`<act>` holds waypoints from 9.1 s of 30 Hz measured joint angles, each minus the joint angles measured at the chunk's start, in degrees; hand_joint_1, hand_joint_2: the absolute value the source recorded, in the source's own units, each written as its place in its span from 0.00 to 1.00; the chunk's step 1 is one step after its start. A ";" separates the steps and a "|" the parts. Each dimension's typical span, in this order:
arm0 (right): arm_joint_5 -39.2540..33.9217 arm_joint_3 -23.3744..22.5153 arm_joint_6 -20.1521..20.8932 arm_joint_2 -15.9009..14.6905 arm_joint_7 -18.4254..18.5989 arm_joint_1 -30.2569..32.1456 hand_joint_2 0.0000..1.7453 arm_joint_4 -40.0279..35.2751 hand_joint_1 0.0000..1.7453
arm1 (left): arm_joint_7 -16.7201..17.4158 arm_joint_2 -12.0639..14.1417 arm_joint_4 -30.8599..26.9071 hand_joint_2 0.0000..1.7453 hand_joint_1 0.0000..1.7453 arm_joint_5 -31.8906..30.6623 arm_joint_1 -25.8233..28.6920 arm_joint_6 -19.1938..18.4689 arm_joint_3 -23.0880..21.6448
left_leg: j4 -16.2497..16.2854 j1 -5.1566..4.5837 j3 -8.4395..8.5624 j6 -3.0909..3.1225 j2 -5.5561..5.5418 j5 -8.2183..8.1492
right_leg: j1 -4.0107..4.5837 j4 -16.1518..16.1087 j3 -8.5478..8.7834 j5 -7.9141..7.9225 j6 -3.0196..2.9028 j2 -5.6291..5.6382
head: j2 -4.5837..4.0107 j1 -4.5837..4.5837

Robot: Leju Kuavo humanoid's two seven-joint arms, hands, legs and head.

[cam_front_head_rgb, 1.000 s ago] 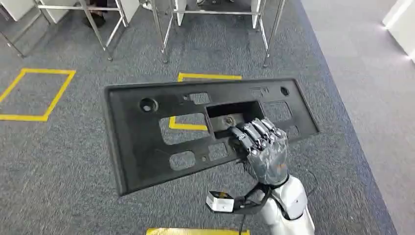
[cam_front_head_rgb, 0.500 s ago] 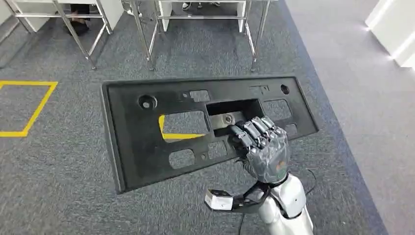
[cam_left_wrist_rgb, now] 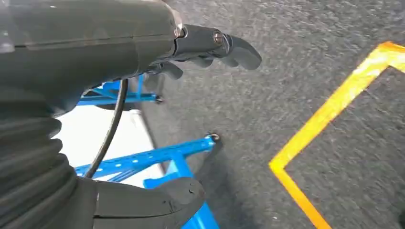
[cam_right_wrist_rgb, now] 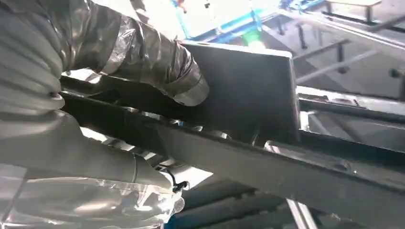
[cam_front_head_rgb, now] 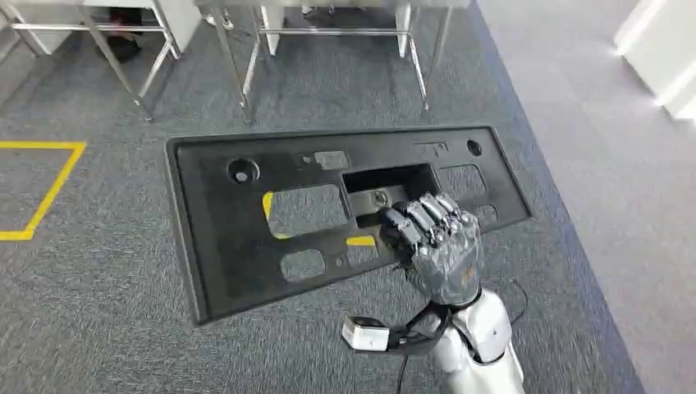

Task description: Take the parts from the cabinet and place them on the table.

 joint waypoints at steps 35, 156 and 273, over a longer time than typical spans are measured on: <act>0.00 -0.24 -0.02 0.46 0.09 -0.44 1.00 0.15 1.00 | 0.37 -0.11 0.00 1.00 0.00 0.37 -0.14 0.35 0.00 | 6.18 -0.48 -2.26 0.04 -0.68 -1.83 | 0.07 -1.45 4.02 -1.83 -2.12 0.70 | 0.00 0.07; -0.42 0.20 -0.02 1.73 -0.02 -0.77 1.00 0.96 1.00 | 0.87 -0.13 0.00 1.00 0.00 -0.83 0.02 0.50 0.00 | 1.53 0.23 2.05 -0.48 -0.90 -1.21 | -0.15 0.18 -0.51 0.16 -0.57 0.56 | 0.00 0.09; -3.45 0.90 -0.02 -0.02 -0.07 3.50 1.00 -2.16 1.00 | 3.19 0.59 0.04 1.00 0.00 4.04 0.88 2.95 0.11 | 19.07 0.98 -13.77 -1.31 -0.51 -4.50 | -1.00 1.19 3.65 -4.24 -0.76 1.09 | 0.02 0.00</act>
